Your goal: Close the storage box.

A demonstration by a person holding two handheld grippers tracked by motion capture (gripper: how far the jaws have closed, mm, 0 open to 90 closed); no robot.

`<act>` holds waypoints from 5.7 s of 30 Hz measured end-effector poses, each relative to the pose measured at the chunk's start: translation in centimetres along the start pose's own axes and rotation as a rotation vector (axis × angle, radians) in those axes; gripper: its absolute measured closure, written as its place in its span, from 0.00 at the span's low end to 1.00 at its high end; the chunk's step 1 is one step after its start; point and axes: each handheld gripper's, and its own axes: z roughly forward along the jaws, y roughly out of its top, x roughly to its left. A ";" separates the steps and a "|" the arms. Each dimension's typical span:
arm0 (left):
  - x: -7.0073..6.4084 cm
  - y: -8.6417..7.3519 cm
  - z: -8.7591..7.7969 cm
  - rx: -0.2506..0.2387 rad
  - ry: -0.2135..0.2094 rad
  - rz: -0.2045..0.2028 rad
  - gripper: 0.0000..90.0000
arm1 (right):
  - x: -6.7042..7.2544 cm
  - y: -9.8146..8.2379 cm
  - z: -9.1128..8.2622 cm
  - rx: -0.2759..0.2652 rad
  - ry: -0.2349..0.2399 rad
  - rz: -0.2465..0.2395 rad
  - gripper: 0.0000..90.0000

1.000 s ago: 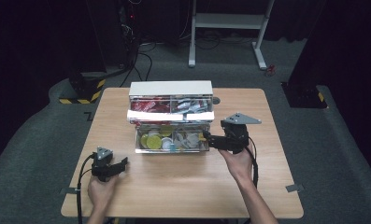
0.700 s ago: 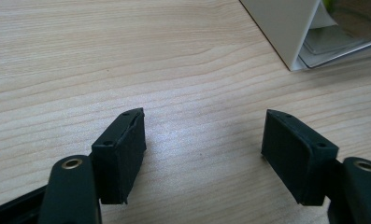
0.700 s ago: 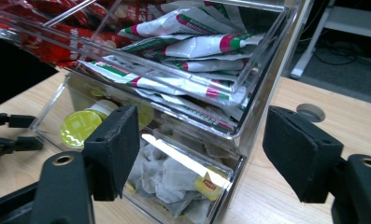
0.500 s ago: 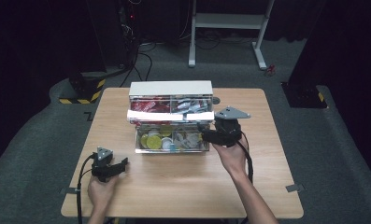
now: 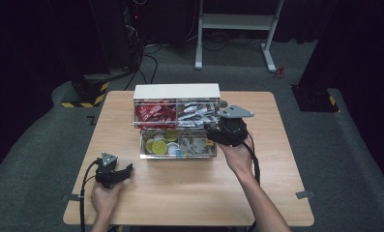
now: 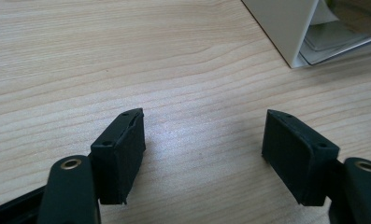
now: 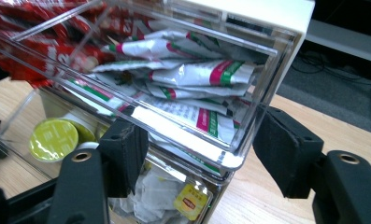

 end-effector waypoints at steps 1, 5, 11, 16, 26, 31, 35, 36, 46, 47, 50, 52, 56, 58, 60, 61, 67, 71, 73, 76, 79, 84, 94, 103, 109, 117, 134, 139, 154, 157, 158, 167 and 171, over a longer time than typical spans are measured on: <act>0.0 0.0 0.0 0.000 0.000 0.000 0.34 | 0.0 0.0 0.0 0.000 0.000 0.000 0.41; 0.0 0.0 0.0 0.002 -0.003 0.001 0.33 | 0.0 0.7 -0.4 -0.013 0.019 0.008 0.40; 0.0 0.0 0.0 0.001 -0.001 0.003 0.33 | -0.1 1.0 -0.2 -0.007 0.030 0.011 0.40; -0.1 0.0 0.0 0.000 -0.001 0.004 0.33 | -0.3 1.4 -0.2 -0.014 0.035 0.026 0.40; -0.1 0.0 0.0 -0.001 0.001 0.006 0.33 | -0.6 2.5 -0.4 -0.012 0.037 0.036 0.40; -0.1 0.0 0.0 -0.001 0.001 0.007 0.33 | -0.8 2.8 -0.3 -0.003 0.040 0.037 0.41; -0.1 0.0 0.0 -0.002 0.002 0.004 0.33 | -0.8 3.0 -0.2 -0.001 0.038 0.044 0.40; -0.1 0.0 0.0 -0.001 0.003 0.003 0.33 | -0.8 3.1 -0.1 -0.002 0.040 0.045 0.40; -0.1 0.0 0.0 -0.001 0.005 0.006 0.33 | -0.9 3.8 -0.3 -0.020 0.047 0.053 0.42; -0.1 0.0 0.0 -0.001 0.004 0.006 0.33 | -0.9 3.8 -0.3 -0.023 0.048 0.049 0.42; -0.1 0.0 0.0 -0.001 0.004 0.006 0.33 | -0.8 4.1 -0.2 -0.020 0.053 0.043 0.42; -0.1 0.0 0.0 0.000 0.002 0.005 0.33 | -0.8 4.3 -0.3 -0.031 0.067 0.041 0.45; 0.0 0.0 -0.1 -0.003 0.001 -0.006 0.35 | -0.7 4.7 -0.2 -0.026 0.061 0.042 0.44; 0.2 0.0 -0.1 -0.007 -0.007 -0.015 0.35 | -0.8 4.9 -0.2 -0.018 0.070 0.049 0.44; 0.1 0.0 -0.1 -0.006 -0.005 -0.017 0.35 | -1.0 5.0 -0.2 -0.015 0.082 0.057 0.45; 0.1 0.0 -0.1 -0.006 -0.005 -0.017 0.35 | -1.0 5.0 -0.2 -0.015 0.082 0.057 0.45; 0.4 0.1 0.0 -0.016 -0.029 -0.041 0.34 | -1.3 5.4 -0.1 -0.007 0.093 0.066 0.45; 0.4 0.1 0.0 -0.019 -0.031 -0.044 0.34 | -1.3 5.6 -0.1 -0.004 0.096 0.068 0.45; 0.4 0.1 0.0 -0.020 -0.036 -0.044 0.35 | -1.3 5.7 -0.2 -0.007 0.103 0.071 0.45; 0.5 0.1 0.0 -0.011 -0.035 -0.028 0.36 | -1.2 6.0 -0.4 -0.012 0.105 0.068 0.45; 0.7 0.3 -0.2 -0.003 -0.045 -0.026 0.36 | -1.2 6.1 -0.4 -0.012 0.106 0.070 0.45; 1.0 0.7 -0.9 -0.036 -0.089 -0.059 0.39 | -1.4 6.1 -0.3 -0.018 0.114 0.078 0.46; 0.4 2.9 -3.6 -0.122 -0.179 -0.028 0.41 | -1.5 6.1 -0.2 -0.021 0.120 0.079 0.45; -0.6 5.7 -6.4 -0.196 -0.247 0.012 0.45 | -1.5 6.1 -0.2 -0.019 0.120 0.080 0.46; -1.2 8.3 -8.5 -0.245 -0.304 0.038 0.50 | -1.6 6.1 -0.2 -0.018 0.120 0.079 0.46; -1.5 10.7 -10.3 -0.296 -0.350 0.053 0.56 | -1.6 6.1 -0.2 -0.017 0.125 0.082 0.47; -1.9 14.8 -10.9 -0.335 -0.379 0.081 0.61 | -1.7 6.2 -0.3 -0.015 0.129 0.080 0.48; -2.2 15.6 -10.6 -0.327 -0.377 0.102 0.66 | -1.8 6.1 -0.3 -0.015 0.133 0.082 0.48; -3.7 17.6 -9.7 -0.287 -0.375 0.182 0.78 | -1.9 6.2 -0.3 -0.011 0.137 0.080 0.49; -3.9 18.1 -9.3 -0.270 -0.374 0.179 0.79 | -1.9 6.2 -0.3 -0.010 0.137 0.079 0.49; -3.9 18.1 -9.3 -0.270 -0.374 0.179 0.79 | -1.9 6.2 -0.3 -0.010 0.137 0.079 0.49; -4.5 19.2 -8.7 -0.258 -0.362 0.186 0.79 | -2.0 6.2 -0.3 -0.006 0.140 0.076 0.49; -4.8 19.8 -8.5 -0.254 -0.353 0.187 0.80 | -2.0 6.2 -0.3 -0.007 0.139 0.075 0.52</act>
